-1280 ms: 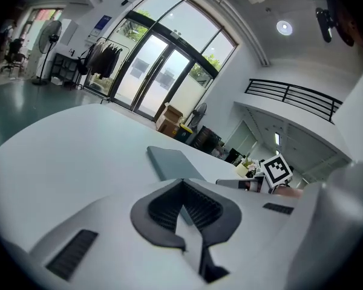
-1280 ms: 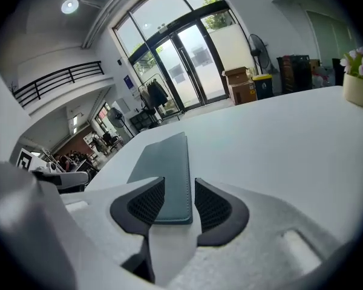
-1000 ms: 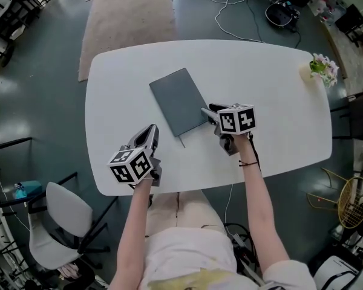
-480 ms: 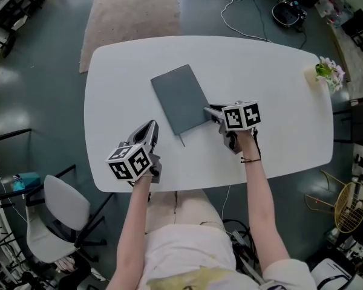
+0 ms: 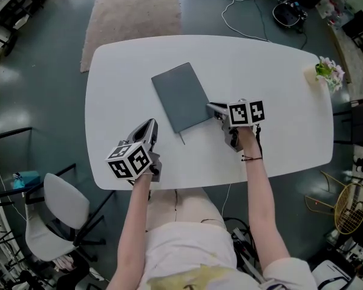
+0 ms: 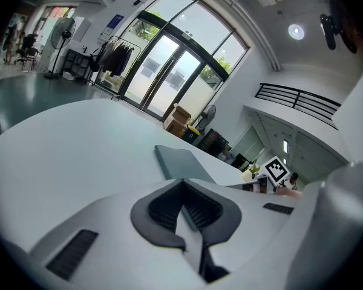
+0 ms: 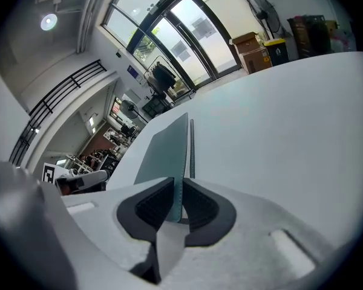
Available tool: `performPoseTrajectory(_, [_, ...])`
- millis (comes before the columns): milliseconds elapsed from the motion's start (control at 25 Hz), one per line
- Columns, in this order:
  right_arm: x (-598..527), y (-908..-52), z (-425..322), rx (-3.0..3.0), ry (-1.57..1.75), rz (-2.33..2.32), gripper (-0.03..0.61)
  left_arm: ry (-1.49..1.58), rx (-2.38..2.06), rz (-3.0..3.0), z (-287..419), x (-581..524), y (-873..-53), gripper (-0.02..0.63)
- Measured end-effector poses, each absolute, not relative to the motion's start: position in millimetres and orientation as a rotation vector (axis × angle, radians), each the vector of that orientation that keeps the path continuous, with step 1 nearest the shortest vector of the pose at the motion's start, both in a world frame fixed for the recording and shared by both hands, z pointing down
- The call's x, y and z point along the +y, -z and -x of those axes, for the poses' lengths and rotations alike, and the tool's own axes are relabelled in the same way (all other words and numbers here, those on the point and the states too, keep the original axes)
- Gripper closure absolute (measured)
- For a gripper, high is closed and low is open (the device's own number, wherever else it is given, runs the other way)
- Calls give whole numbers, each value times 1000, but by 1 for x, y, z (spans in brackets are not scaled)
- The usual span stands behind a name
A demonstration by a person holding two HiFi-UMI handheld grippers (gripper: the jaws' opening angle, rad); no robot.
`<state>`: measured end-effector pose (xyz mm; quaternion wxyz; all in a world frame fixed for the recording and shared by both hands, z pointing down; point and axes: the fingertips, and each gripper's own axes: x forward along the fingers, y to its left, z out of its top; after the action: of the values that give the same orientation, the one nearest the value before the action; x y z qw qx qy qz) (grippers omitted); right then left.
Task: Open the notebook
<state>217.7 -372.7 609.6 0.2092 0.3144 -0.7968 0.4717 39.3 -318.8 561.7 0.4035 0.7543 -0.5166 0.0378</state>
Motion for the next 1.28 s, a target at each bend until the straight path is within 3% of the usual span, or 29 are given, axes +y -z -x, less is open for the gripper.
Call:
performPoseTrajectory(480, [-368,-575,-208,-2261,-1298,-963,540,-48,-1348,-1897,-27,-309,-551,614])
performPoseTrajectory(1280, [-343,-503,-149,-2260,-856,-1149,543,23,-1323,-1944,38,-284,-527,614])
